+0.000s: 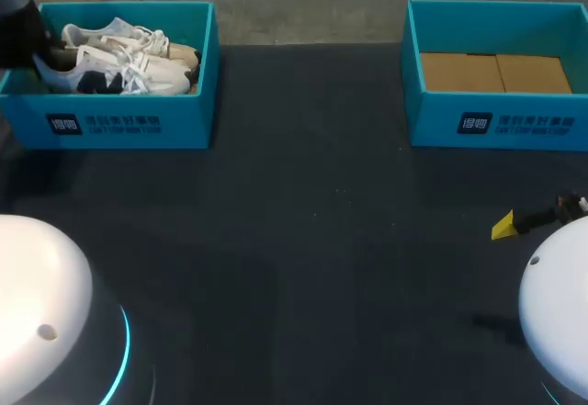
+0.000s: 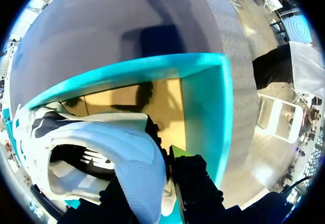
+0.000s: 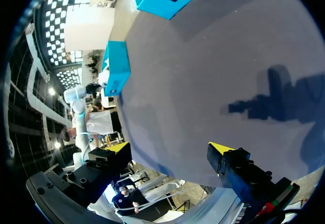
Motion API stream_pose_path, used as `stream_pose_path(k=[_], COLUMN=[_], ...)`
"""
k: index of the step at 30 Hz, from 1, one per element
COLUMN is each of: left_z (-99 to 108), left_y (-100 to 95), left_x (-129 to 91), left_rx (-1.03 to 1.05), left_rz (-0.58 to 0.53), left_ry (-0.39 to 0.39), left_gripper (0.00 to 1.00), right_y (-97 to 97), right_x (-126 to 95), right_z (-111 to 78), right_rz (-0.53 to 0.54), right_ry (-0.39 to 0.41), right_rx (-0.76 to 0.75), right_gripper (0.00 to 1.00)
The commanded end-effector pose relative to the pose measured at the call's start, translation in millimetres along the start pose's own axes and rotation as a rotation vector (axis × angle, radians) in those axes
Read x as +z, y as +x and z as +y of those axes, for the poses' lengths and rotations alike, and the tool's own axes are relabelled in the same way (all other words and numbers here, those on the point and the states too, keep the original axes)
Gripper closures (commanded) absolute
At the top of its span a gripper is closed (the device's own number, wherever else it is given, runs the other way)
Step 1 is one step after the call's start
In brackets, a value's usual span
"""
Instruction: Take the shoe out of the shoebox, open the shoe tongue, remove and reinsert the insole, then place the shoe into the shoebox
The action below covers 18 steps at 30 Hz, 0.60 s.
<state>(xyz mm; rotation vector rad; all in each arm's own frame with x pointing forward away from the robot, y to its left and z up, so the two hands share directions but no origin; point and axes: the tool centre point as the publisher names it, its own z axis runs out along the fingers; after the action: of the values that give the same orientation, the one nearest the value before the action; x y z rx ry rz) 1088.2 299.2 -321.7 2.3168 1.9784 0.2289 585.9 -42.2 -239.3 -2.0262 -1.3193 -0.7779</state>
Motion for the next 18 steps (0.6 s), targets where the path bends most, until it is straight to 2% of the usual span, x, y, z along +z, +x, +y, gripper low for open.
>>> stream_pose_path(k=[1, 18], left_z=[-2, 10], left_y=[-1.1, -2.7], left_x=[-19, -91], left_rx=[0.000, -0.031], left_rz=[0.003, -0.016], left_ry=[-0.012, -0.113], left_gripper=[1.00, 1.00], right_y=[0.5, 0.5], right_x=[0, 0], right_z=[-2.5, -2.5], right_rz=[-0.004, -0.004], right_ry=[-0.004, -0.004], right_rx=[0.002, 0.002], right_gripper=[0.00, 0.00])
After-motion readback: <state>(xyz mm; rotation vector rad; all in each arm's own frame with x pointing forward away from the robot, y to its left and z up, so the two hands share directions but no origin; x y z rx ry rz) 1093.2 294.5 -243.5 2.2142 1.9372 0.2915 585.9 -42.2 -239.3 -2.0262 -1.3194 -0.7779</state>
